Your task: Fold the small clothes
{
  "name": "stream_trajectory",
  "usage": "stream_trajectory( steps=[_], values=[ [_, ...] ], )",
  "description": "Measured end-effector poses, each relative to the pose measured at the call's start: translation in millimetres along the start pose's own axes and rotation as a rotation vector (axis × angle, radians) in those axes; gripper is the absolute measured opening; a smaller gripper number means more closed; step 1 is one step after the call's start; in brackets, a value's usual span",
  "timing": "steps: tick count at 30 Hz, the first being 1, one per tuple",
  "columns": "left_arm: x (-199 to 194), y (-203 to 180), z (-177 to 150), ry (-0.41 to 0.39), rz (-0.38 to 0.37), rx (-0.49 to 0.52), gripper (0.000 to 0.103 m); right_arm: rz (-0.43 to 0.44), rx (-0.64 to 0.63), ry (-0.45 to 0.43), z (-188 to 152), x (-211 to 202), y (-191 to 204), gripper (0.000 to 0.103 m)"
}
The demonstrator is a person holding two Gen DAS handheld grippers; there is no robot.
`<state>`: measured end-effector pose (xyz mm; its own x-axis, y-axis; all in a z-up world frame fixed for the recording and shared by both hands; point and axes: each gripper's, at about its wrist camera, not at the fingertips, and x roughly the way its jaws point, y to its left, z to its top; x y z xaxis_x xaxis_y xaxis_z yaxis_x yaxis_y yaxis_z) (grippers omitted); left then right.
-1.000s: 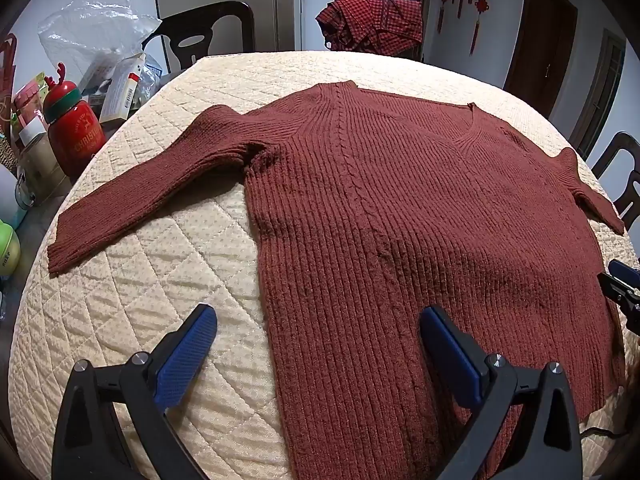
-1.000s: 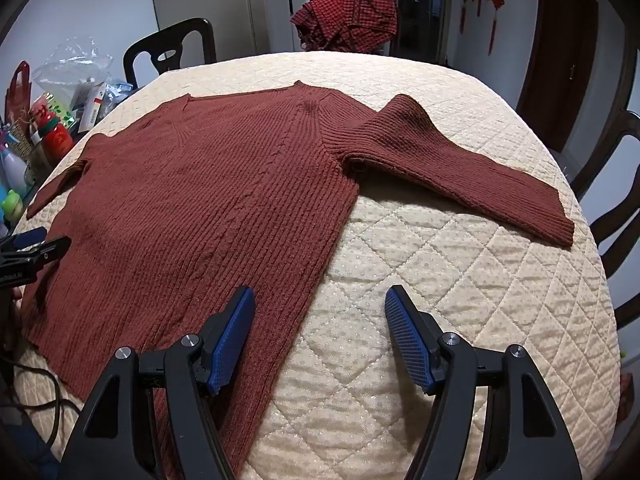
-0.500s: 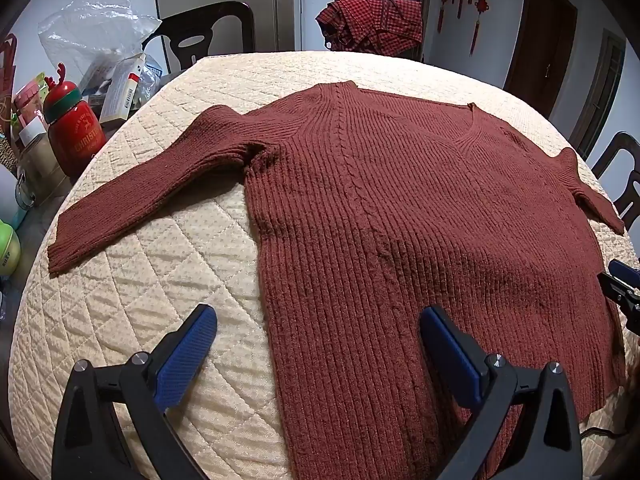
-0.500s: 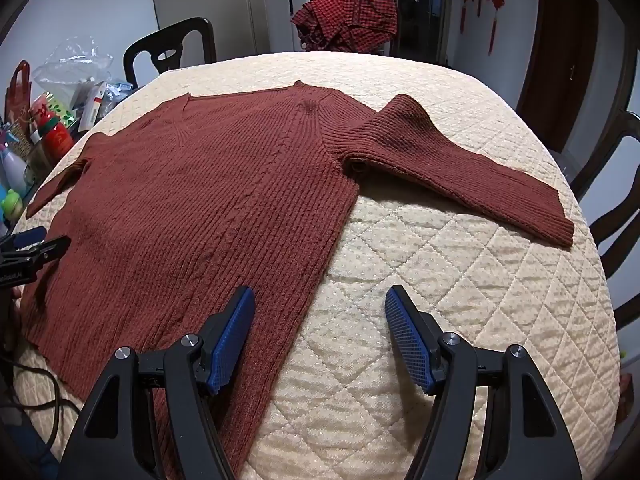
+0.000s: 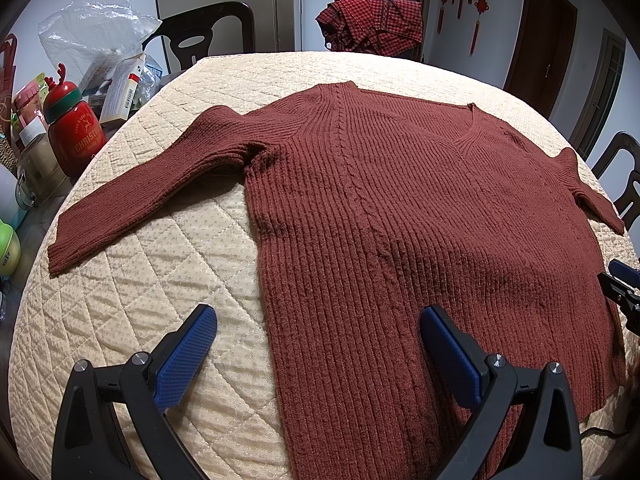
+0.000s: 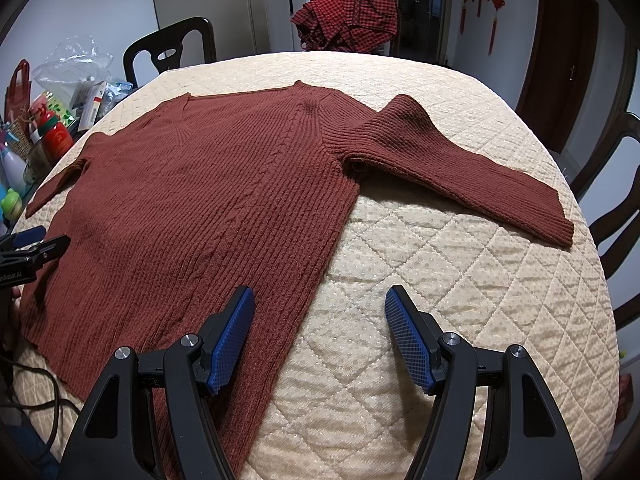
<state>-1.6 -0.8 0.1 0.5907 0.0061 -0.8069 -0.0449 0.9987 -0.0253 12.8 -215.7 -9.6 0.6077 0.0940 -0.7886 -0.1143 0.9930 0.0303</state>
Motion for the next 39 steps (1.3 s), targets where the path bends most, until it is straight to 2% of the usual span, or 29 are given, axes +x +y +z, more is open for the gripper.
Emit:
stream_trajectory(
  steps=[39],
  values=[
    [-4.5, 5.4, 6.6, 0.011, -0.003, -0.020, 0.103, -0.006, 0.003, 0.015, 2.6, 1.2, 1.8, 0.068]
  ],
)
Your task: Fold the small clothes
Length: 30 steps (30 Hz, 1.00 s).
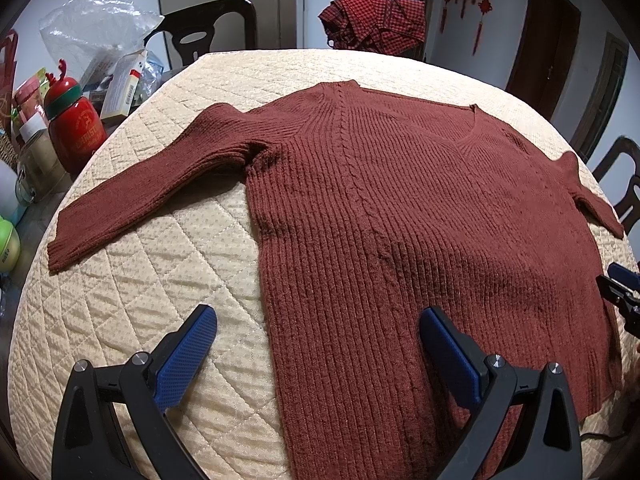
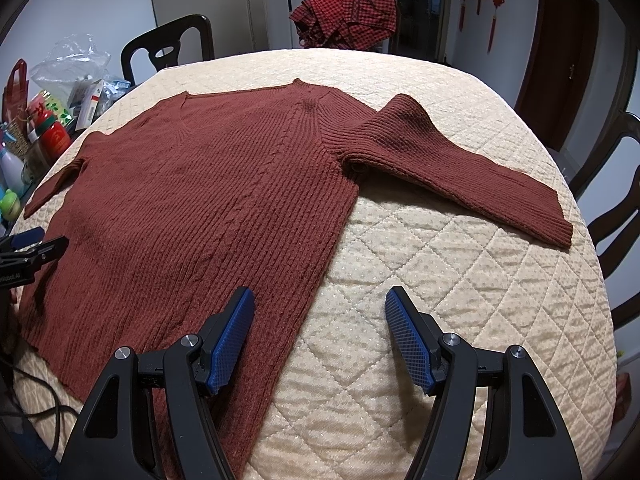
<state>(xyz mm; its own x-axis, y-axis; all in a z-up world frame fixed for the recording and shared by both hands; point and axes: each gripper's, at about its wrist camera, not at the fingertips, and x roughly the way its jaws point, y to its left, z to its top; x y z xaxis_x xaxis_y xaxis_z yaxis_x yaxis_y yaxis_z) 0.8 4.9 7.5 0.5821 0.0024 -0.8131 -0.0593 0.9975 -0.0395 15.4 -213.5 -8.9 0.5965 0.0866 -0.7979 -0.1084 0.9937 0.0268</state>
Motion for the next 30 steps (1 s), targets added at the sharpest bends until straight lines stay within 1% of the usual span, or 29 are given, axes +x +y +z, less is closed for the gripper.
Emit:
stream_trajectory(
  steps=[2, 4, 7, 9, 15, 19, 22, 25, 26, 27, 28, 29, 30],
  values=[
    [-1, 4, 3, -0.002, -0.017, -0.015, 0.102, 0.004, -0.003, -0.010, 6, -3, 2, 0.068],
    [-5, 6, 7, -0.024, -0.024, -0.017, 0.102, 0.011, -0.007, -0.031, 10, -8, 3, 0.068],
    [-14, 20, 17, -0.073, 0.000, -0.041, 0.102, 0.017, -0.015, -0.055, 17, -11, 6, 0.068],
    [-16, 33, 21, -0.091, 0.017, -0.073, 0.099, 0.027, -0.022, -0.061, 23, -10, 10, 0.068],
    [-11, 98, 28, -0.112, 0.142, -0.229, 0.093, 0.053, -0.057, -0.074, 36, -5, 26, 0.068],
    [-4, 145, 24, -0.116, 0.249, -0.340, 0.091, 0.070, -0.070, -0.075, 44, -1, 34, 0.069],
    [-1, 172, 23, -0.121, 0.339, -0.397, 0.090, 0.076, -0.084, -0.074, 48, 2, 39, 0.069],
    [4, 192, 23, -0.120, 0.365, -0.441, 0.090, 0.080, -0.098, -0.067, 50, 5, 41, 0.068],
    [6, 197, 23, -0.116, 0.366, -0.450, 0.088, 0.081, -0.099, -0.064, 50, 7, 42, 0.068],
    [9, 199, 21, -0.109, 0.364, -0.459, 0.082, 0.083, -0.100, -0.060, 51, 8, 42, 0.068],
    [16, 204, 21, -0.087, 0.358, -0.470, 0.079, 0.086, -0.101, -0.057, 51, 9, 43, 0.068],
    [19, 206, 21, -0.078, 0.352, -0.477, 0.078, 0.087, -0.103, -0.056, 51, 9, 43, 0.068],
    [18, 205, 22, -0.084, 0.356, -0.473, 0.073, 0.087, -0.104, -0.055, 52, 10, 44, 0.068]
  ],
)
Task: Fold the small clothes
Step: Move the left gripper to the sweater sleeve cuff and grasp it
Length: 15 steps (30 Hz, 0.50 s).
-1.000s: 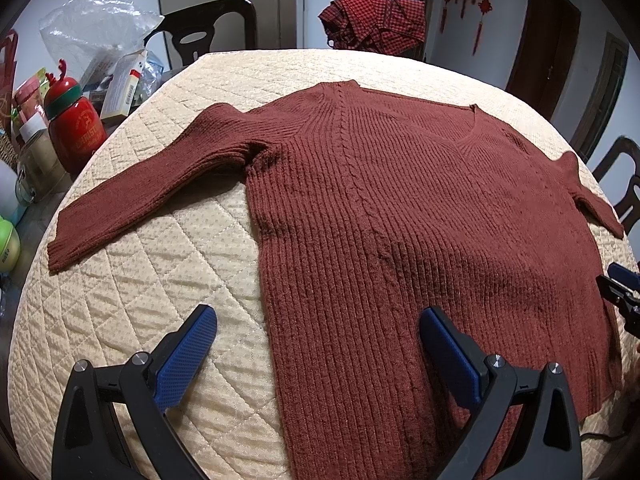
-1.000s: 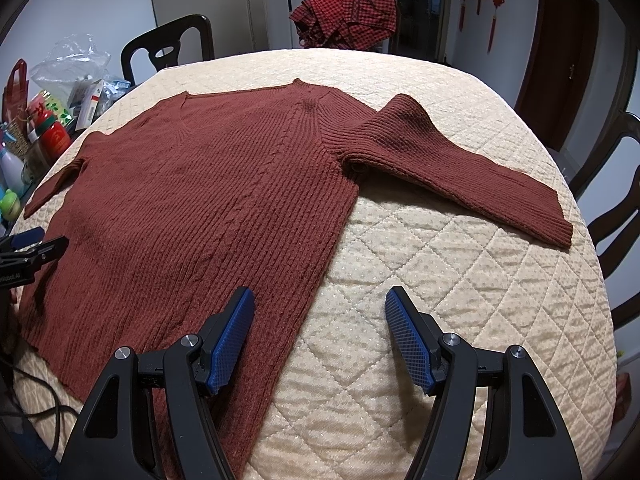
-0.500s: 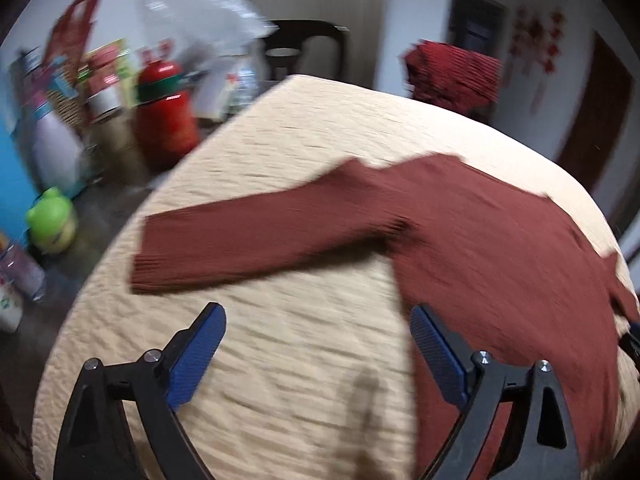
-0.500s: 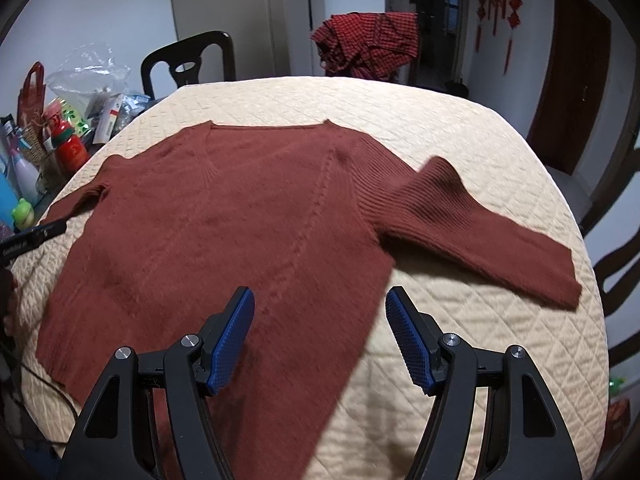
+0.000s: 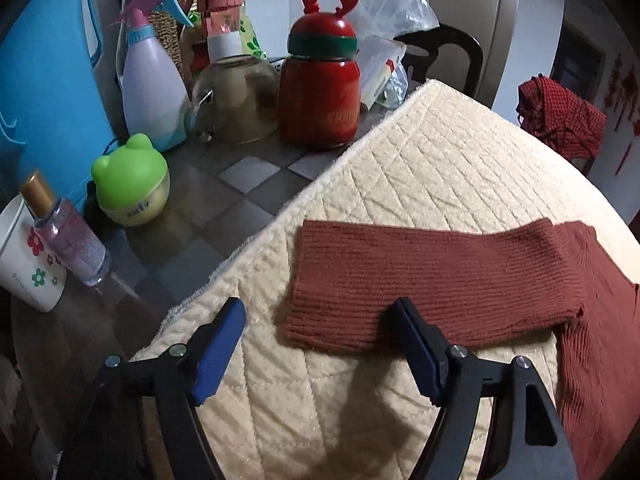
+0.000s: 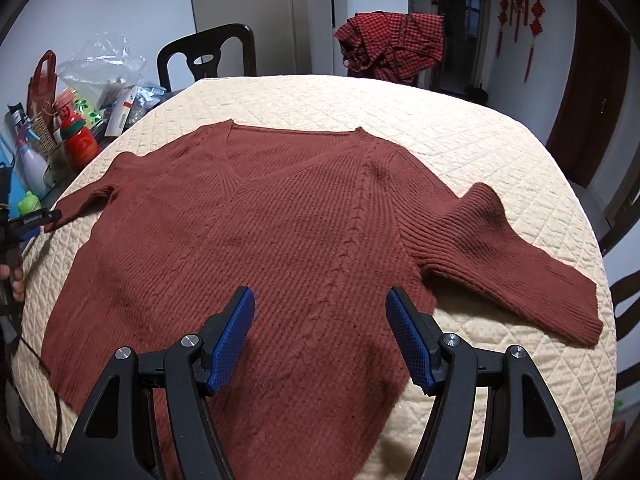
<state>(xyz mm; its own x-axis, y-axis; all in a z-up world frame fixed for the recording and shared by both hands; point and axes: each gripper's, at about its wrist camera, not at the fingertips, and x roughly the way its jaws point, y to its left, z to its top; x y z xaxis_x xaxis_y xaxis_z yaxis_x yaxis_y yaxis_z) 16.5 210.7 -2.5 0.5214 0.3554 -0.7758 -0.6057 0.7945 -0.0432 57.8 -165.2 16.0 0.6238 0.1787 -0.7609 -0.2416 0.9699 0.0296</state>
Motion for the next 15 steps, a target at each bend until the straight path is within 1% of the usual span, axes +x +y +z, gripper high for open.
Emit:
stream_trajectory(
  steps=[1, 2, 3, 4, 5, 6, 7, 9, 13, 15],
  values=[
    [0, -3, 1, -0.007, 0.001, 0.016, 0.069, 0.001, -0.001, 0.000, 0, 0, 0, 0.068],
    [0, -6, 1, -0.011, -0.011, 0.031, 0.054, 0.003, 0.000, 0.001, 0, 1, 0, 0.068],
    [-1, -10, 2, -0.012, -0.025, 0.041, 0.042, 0.005, 0.000, 0.001, 1, 1, 0, 0.069],
    [-2, -13, 3, -0.012, -0.026, 0.050, 0.035, 0.007, 0.002, 0.000, 0, 1, -1, 0.068],
    [-3, -16, 4, -0.010, -0.039, 0.056, 0.016, 0.008, 0.002, -0.001, 1, 1, -1, 0.068],
    [-5, -19, 5, -0.009, -0.056, 0.056, 0.011, 0.010, 0.002, -0.002, 1, 1, 0, 0.068],
    [-6, -23, 8, -0.010, -0.065, 0.059, 0.011, 0.013, 0.004, -0.005, 1, 0, -1, 0.068],
    [-16, -32, 14, -0.033, -0.122, 0.078, 0.011, 0.021, 0.010, -0.011, 1, -1, -3, 0.068],
    [-44, -65, 30, -0.101, -0.282, 0.132, 0.011, 0.038, 0.032, -0.013, 2, -4, -9, 0.068],
    [-59, -90, 39, -0.128, -0.382, 0.169, 0.011, 0.043, 0.044, -0.015, 3, -4, -12, 0.068]
  ],
)
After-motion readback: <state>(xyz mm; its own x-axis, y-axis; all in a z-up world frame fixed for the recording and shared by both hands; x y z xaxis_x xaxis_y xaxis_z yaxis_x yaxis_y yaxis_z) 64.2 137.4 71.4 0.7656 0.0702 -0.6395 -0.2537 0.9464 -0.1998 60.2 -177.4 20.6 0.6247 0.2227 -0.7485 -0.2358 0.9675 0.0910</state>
